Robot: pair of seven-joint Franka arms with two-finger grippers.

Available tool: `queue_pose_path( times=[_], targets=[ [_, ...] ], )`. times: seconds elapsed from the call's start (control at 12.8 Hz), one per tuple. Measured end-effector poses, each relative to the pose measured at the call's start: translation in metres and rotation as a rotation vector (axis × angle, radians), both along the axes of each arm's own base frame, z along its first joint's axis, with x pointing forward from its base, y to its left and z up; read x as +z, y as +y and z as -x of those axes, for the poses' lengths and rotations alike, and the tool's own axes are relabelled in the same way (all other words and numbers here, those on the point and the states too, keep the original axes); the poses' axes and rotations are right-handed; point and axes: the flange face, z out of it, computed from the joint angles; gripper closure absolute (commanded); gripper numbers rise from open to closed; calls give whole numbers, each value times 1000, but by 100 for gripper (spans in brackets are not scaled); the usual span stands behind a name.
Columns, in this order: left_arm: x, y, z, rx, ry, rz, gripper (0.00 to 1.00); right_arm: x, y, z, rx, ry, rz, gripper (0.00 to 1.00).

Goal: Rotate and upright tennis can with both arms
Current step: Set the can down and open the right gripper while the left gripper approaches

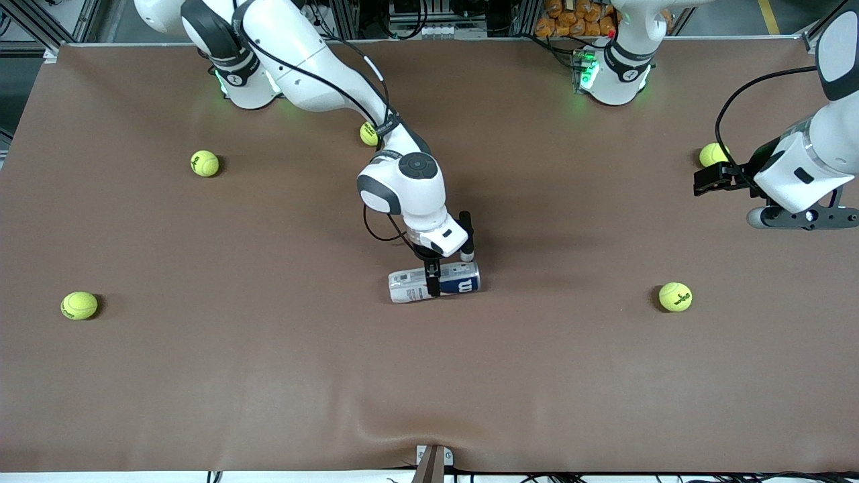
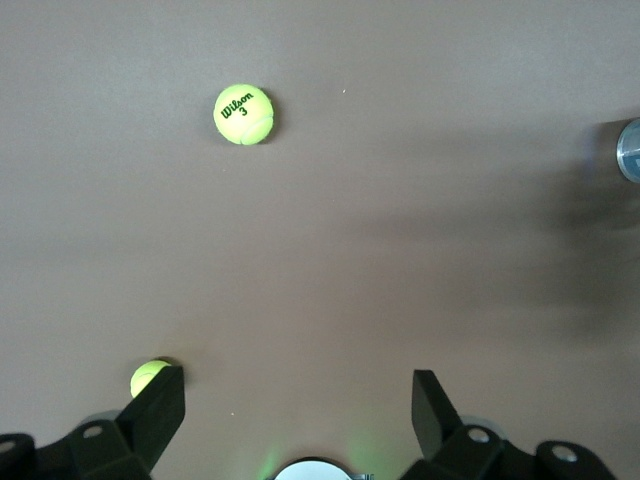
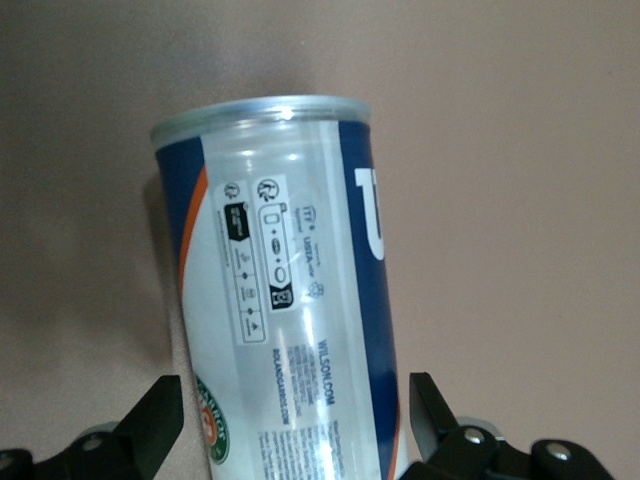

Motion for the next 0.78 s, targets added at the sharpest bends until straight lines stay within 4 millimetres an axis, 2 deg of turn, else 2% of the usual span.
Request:
queue_pose_path(
  times=[0.24,0.39,0.55,0.78],
  targets=[
    [-5,-2,-4,3,-2,23,0,9,3,-4,-88,-6,-51,0],
    [-15,-9,-10,17,4,102,0,14,5,-6,-180,-4,-98,0],
    [-37,-16,-22,34,20,174,0,20,7,-7,-232,-2,-130,0],
    [-83,-25,-44,74,52,284,0,40,6,-12,-379,66,-225,0]
  ],
)
